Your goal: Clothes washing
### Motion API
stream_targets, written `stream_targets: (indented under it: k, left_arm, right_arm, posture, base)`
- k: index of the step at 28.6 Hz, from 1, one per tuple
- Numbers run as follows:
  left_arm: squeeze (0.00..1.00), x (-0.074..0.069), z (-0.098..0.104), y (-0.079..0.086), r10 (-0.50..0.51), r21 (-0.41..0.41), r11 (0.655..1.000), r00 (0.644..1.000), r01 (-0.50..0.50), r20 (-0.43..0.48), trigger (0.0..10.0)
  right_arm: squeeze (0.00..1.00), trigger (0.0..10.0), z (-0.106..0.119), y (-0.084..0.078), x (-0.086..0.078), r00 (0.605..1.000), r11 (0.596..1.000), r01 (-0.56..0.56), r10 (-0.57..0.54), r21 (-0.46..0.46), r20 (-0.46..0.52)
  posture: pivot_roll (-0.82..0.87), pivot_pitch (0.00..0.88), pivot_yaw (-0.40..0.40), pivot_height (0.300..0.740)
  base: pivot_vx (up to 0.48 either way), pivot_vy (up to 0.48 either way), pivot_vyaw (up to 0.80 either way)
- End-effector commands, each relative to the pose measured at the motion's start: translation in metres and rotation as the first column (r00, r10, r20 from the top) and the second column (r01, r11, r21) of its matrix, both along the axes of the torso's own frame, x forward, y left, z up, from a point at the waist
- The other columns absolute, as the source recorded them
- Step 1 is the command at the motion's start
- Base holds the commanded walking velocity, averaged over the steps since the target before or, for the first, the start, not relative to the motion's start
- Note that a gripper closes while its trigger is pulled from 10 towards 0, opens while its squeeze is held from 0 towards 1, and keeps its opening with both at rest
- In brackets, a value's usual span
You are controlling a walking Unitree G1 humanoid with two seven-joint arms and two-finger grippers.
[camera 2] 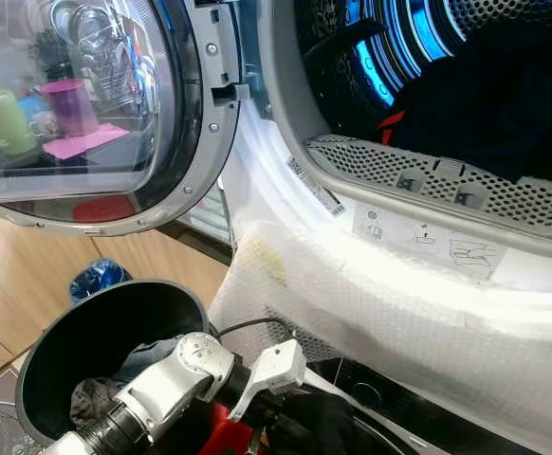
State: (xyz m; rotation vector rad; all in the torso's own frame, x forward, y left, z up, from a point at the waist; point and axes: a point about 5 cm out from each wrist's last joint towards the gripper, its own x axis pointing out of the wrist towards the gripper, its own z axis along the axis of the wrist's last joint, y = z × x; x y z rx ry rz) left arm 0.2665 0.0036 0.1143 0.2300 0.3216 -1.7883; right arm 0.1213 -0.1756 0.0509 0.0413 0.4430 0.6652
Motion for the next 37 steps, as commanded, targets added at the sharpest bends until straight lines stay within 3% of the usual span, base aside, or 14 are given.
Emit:
stream_targets:
  k: [1, 4, 10, 17, 25, 29, 36, 37]
  left_arm:
    - [0.00, 0.003, 0.006, -0.001, 0.005, -0.026, 1.000, 1.000, -0.005, 0.012, 0.0]
    - [0.00, 0.003, 0.003, -0.002, 0.000, -0.008, 1.000, 0.999, 0.001, 0.041, 0.0]
    - [0.00, 0.006, 0.010, -0.010, 0.050, -0.058, 0.997, 0.998, -0.047, 0.050, 0.0]
    - [0.00, 0.004, 0.014, -0.021, 0.084, -0.099, 0.992, 0.995, -0.080, 0.045, 0.0]
    - [0.00, 0.008, 0.021, -0.034, 0.198, -0.160, 0.968, 0.980, -0.195, 0.000, 0.0]
    - [0.00, 0.008, 0.020, -0.034, 0.224, -0.161, 0.962, 0.975, -0.222, -0.008, 0.0]
    - [0.00, 0.013, 0.025, -0.036, 0.259, -0.176, 0.949, 0.965, -0.261, -0.033, 0.0]
    - [0.00, 0.014, 0.026, -0.036, 0.264, -0.178, 0.947, 0.964, -0.266, -0.039, 0.0]
  right_arm:
    - [0.00, 10.0, -0.006, 0.004, -0.001, 0.999, 1.000, -0.005, 0.005, 0.008, -0.033]
    - [0.00, 10.0, -0.009, 0.010, 0.002, 0.999, 1.000, -0.014, 0.015, 0.012, -0.050]
    - [0.00, 10.0, -0.002, 0.029, 0.010, 0.996, 0.994, -0.082, 0.084, 0.078, -0.028]
    - [0.00, 10.0, -0.005, 0.034, 0.012, 0.996, 0.994, -0.080, 0.084, 0.076, -0.041]
    - [0.00, 10.0, -0.019, 0.029, 0.027, 0.995, 0.996, 0.084, -0.082, 0.033, -0.049]
    - [0.00, 10.0, -0.022, 0.029, 0.032, 0.983, 0.978, 0.180, -0.175, 0.108, -0.057]
    - [0.00, 10.0, -0.032, 0.035, 0.041, 0.970, 0.958, 0.243, -0.235, 0.150, -0.066]
    - [0.00, 10.0, -0.031, 0.034, 0.045, 0.963, 0.944, 0.270, -0.264, 0.192, -0.053]
  posture:
    - [-0.11, 0.049, 0.115, 0.740]
    - [-0.10, 0.041, 0.108, 0.740]
    - [-0.09, 0.039, 0.105, 0.740]
    - [-0.11, 0.025, 0.106, 0.740]
    - [-0.11, 0.013, 0.107, 0.740]
    - [-0.11, 0.005, 0.111, 0.740]
    - [-0.11, 0.000, 0.115, 0.740]
    - [-0.11, 0.000, 0.116, 0.740]
  base:
    - [0.000, 0.000, 0.00]
    - [0.000, 0.000, 0.00]
    - [0.000, 0.000, 0.00]
    - [0.000, 0.000, 0.00]
    - [0.000, 0.000, 0.00]
    - [0.000, 0.000, 0.00]
    - [0.000, 0.000, 0.00]
    - [0.000, 0.000, 0.00]
